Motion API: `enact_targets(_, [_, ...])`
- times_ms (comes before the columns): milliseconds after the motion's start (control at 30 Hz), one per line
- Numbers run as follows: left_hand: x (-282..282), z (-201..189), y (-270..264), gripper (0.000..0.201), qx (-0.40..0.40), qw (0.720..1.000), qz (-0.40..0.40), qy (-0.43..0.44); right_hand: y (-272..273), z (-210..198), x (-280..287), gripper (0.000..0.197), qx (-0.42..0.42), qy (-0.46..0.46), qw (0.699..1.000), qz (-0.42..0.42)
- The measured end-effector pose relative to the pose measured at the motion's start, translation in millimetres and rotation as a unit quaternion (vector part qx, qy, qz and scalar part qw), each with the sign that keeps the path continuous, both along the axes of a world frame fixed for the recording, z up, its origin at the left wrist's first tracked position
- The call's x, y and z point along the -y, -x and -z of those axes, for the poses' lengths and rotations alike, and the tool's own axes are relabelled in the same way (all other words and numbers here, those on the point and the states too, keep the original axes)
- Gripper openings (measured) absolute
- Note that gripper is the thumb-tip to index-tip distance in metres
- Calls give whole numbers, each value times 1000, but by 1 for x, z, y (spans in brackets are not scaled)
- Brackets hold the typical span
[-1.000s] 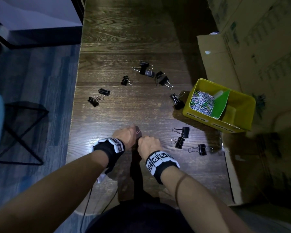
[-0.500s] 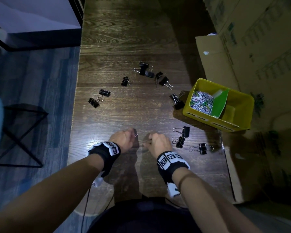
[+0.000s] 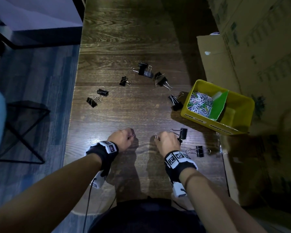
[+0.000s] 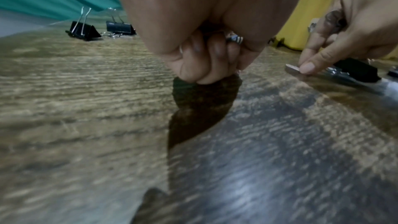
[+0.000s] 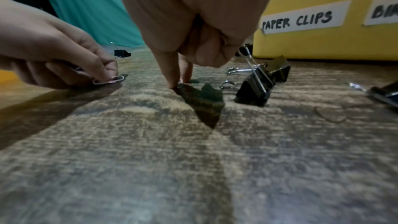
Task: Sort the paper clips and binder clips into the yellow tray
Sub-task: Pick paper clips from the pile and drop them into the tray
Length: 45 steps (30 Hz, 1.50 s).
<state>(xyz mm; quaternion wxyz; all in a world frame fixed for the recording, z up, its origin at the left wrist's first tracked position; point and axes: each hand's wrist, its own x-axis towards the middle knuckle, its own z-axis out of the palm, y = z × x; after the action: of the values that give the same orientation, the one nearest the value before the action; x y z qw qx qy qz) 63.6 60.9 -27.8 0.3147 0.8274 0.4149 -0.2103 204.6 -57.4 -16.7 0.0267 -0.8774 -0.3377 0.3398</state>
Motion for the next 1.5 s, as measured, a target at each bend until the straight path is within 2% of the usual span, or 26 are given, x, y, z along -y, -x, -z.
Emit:
enact_targets(133, [-3, -2, -13, 10, 43, 993, -82, 75, 3, 0, -1, 25, -19, -7, 1000, -5])
enact_targets(233, [-5, -3, -28, 16, 56, 986, -102, 116, 5, 1, -4, 22, -20, -2, 999, -28])
enact_targets(400, [-6, -6, -45, 20, 70, 985, -100, 126, 3, 2, -4, 22, -12, -8, 996, -87])
enact_targets(500, [-5, -3, -44, 22, 67, 986, -106, 115, -1, 3, -3, 23, -1, -15, 998, -68])
enact_targets(633, [-2, 2, -39, 20, 52, 988, -100, 109, -10, 2, -1, 15, 18, -28, 997, -72])
enact_targets(800, [0, 2, -38, 17, 60, 987, -104, 104, -13, 0, 0, 19, 14, -19, 996, -91])
enact_targets(1000, [-3, 3, -39, 15, 59, 985, -112, 114, -17, -1, -8, 20, -25, -25, 999, -28])
enact_targets(1100, [-4, 2, -40, 15, 57, 986, -108, 112, -17, -1, -11, 25, -38, -14, 999, -35])
enact_targets(1167, [-4, 4, -43, 16, 57, 984, -119, 121, -16, -1, -12, 29, -33, -11, 997, -70])
enact_targets(1233, [-5, 2, -49, 20, 68, 967, -173, 176, -19, -2, -12, 29, -37, -18, 996, -73])
enact_targets(1300, [-6, -3, -66, 21, 94, 931, -251, 246, -30, -9, -11, 29, -67, -69, 995, -11])
enact_targets(1367, [-8, -18, -91, 23, 123, 897, -300, 299, -55, -24, -10, 26, -120, -162, 970, 137])
enact_targets(1433, [-10, -35, -124, 22, 163, 872, -308, 344, -91, -42, -9, 27, -161, -252, 904, 306])
enact_targets(1500, [-8, -53, -159, 21, 194, 858, -288, 378, -127, -57, -8, 23, -179, -307, 839, 411])
